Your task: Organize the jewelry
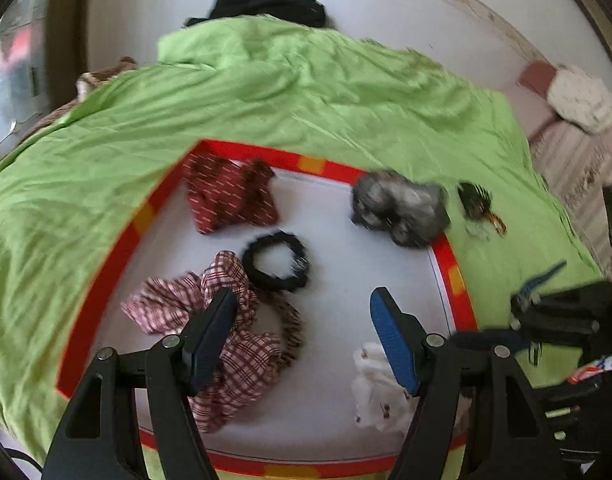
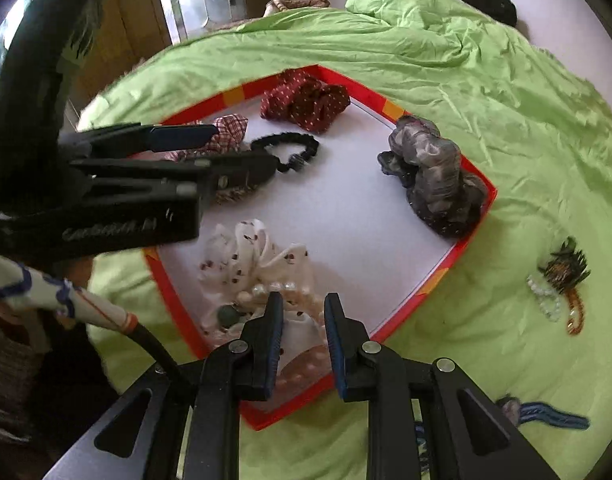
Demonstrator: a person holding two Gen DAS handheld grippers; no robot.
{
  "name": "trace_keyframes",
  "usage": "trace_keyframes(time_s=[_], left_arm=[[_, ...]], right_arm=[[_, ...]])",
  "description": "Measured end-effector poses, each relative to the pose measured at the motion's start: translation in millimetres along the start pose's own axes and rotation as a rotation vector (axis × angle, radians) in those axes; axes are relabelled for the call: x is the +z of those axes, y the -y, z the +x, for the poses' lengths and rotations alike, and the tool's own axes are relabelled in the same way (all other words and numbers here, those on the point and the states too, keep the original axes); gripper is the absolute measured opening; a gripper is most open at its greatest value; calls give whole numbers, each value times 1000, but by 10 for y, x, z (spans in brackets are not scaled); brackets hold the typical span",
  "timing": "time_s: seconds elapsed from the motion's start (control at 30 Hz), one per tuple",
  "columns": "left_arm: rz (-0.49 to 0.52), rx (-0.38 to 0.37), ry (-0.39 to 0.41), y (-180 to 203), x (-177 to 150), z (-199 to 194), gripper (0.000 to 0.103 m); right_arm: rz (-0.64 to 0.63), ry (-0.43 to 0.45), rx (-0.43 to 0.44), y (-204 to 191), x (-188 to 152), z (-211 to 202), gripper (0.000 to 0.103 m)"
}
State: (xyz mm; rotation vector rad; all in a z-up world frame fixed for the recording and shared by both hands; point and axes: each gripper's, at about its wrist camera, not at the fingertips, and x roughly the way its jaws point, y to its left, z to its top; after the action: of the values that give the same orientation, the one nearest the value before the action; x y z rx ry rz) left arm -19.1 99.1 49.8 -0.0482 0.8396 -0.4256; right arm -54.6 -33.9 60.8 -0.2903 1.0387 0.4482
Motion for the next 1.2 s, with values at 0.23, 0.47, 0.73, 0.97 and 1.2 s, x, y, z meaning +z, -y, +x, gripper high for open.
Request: trace_keyframes(time_s=[0.23,0.47,0.73,0.97,1.2], left_arm=[[114,50,-91,264,-135,243,27],[111,52,-86,219,-135,263,26],[140,77,-74,270,-160,262,26],[148,80,-70,262,-156,257,26],[109,40,-66,206,-150,183,26]], right_arm=[[-19,-15,3,28,58,192,35],[68,-22,116,119,60,194,12],[181,155,86,362,61,-514,3],[252,205,36,598,240,-541,4],[286,186,28,627,154,-466,31]])
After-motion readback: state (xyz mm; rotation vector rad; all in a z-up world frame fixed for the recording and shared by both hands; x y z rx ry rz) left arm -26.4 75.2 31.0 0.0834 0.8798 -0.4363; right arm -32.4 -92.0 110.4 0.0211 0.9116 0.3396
